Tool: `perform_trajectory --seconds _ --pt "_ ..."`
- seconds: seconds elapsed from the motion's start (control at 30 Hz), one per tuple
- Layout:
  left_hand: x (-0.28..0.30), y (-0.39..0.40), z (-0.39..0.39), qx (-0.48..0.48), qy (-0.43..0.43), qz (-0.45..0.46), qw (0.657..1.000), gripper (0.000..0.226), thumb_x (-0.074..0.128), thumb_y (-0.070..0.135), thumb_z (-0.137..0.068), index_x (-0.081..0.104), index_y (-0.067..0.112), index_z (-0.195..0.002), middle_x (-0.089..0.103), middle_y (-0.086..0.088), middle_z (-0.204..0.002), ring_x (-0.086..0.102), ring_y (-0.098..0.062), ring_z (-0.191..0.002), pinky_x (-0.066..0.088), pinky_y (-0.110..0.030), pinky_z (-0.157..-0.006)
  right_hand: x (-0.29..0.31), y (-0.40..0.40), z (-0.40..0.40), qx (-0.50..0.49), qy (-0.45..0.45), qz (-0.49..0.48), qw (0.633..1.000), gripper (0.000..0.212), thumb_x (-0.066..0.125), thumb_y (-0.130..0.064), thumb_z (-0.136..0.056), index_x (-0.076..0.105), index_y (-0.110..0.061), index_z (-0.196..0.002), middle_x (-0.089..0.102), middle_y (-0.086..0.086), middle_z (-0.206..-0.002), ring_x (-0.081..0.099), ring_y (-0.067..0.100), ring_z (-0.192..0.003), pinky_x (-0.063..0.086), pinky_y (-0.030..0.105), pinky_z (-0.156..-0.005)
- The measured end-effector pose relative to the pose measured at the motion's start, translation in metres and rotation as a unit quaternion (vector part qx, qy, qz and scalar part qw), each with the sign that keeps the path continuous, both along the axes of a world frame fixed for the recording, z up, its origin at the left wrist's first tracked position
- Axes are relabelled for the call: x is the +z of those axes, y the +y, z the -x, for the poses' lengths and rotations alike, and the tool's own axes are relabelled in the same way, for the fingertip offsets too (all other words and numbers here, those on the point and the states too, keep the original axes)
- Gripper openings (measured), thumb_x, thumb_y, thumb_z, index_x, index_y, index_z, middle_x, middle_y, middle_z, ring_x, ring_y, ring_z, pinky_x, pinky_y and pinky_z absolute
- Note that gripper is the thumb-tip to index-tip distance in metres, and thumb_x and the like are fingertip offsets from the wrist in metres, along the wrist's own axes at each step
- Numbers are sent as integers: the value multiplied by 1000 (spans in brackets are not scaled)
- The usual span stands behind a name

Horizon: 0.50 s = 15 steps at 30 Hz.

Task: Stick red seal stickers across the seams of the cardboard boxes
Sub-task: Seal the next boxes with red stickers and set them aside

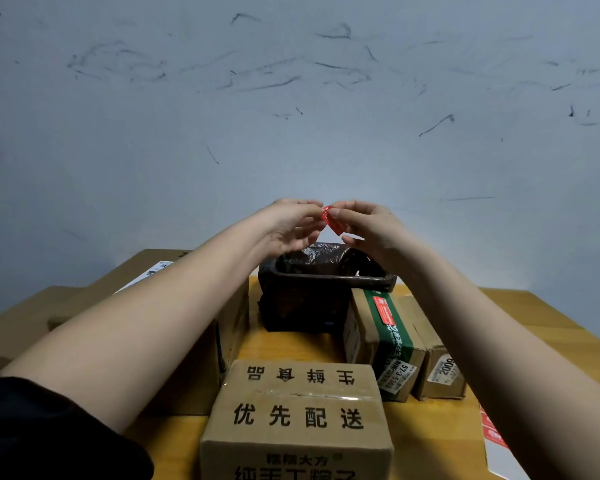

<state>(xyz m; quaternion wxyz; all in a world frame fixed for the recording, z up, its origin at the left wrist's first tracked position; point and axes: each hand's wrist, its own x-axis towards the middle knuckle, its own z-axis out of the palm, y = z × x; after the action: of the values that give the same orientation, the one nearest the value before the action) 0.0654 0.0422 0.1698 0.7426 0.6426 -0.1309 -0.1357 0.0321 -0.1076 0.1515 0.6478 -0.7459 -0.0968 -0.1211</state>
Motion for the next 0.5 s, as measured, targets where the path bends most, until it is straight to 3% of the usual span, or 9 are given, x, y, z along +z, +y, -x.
perform_trajectory --seconds 0.1,0.2,0.27,0.4,0.5 --pt "-3 2 -10 -41 44 -33 998 5 57 9 -92 59 13 -88 60 0 -67 56 -3 -51 47 -13 -48 -5 0 -8 4 -25 -6 1000 10 64 -19 -90 66 -25 -83 66 -12 -78 58 -1 -74 39 22 -70" --pt "-5 3 -17 -56 62 -77 993 5 62 18 -90 61 13 -88 62 3 -69 55 -3 -53 45 -14 -49 -12 0 -18 6 -37 -18 999 8 66 -17 -88 64 -24 -85 68 -11 -112 61 3 -98 41 24 -78" --pt "-6 4 -18 -62 63 -107 990 8 63 22 -89 61 15 -84 66 4 -70 57 -2 -52 43 -14 -51 -15 0 -23 9 -40 -25 999 9 66 -16 -88 64 -24 -84 66 -10 -121 60 6 -109 41 25 -82" --pt "-9 5 -22 -31 28 -137 990 7 62 21 -89 58 17 -93 70 0 -88 66 -9 -71 45 -17 -59 -18 2 -30 -19 -43 -40 998 12 67 -14 -87 62 -23 -81 69 -6 -92 58 3 -77 40 20 -70" --pt "-8 3 -26 13 -46 -138 989 2 58 16 -91 58 16 -93 70 0 -89 68 -12 -75 48 -20 -59 -20 1 -37 -53 -29 -50 997 16 67 -10 -87 61 -22 -79 66 -3 -82 58 6 -72 41 19 -63"
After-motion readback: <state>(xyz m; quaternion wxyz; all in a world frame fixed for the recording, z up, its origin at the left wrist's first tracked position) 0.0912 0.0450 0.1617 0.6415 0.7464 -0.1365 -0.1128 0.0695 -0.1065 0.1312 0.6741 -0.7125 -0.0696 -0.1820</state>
